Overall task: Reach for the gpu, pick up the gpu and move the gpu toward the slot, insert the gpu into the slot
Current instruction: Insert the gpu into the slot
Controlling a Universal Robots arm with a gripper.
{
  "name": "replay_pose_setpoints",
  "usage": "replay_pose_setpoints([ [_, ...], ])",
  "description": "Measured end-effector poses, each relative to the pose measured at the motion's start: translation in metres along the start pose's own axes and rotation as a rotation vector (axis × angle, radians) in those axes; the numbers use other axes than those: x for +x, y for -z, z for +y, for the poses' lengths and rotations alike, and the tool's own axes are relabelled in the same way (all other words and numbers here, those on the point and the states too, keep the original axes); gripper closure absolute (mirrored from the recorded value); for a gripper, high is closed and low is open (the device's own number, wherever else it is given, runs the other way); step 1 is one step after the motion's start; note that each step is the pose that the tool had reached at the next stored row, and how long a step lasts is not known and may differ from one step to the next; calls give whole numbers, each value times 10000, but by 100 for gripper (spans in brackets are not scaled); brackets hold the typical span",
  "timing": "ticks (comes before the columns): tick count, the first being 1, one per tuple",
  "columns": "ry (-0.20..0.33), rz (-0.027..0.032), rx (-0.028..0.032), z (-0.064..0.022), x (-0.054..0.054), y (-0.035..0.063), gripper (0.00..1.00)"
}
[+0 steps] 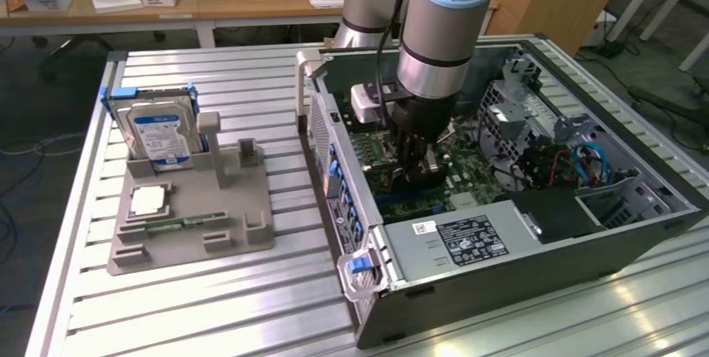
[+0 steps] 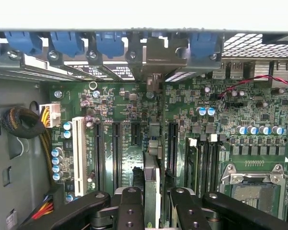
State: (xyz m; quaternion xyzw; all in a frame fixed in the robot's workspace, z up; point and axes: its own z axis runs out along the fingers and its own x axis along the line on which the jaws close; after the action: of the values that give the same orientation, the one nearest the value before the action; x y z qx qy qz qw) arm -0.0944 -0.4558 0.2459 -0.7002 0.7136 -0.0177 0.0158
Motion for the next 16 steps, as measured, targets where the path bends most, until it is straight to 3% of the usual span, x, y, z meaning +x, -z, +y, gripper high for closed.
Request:
replay_pose_setpoints([
  [16, -12, 1, 0, 2, 0, -39, 74],
])
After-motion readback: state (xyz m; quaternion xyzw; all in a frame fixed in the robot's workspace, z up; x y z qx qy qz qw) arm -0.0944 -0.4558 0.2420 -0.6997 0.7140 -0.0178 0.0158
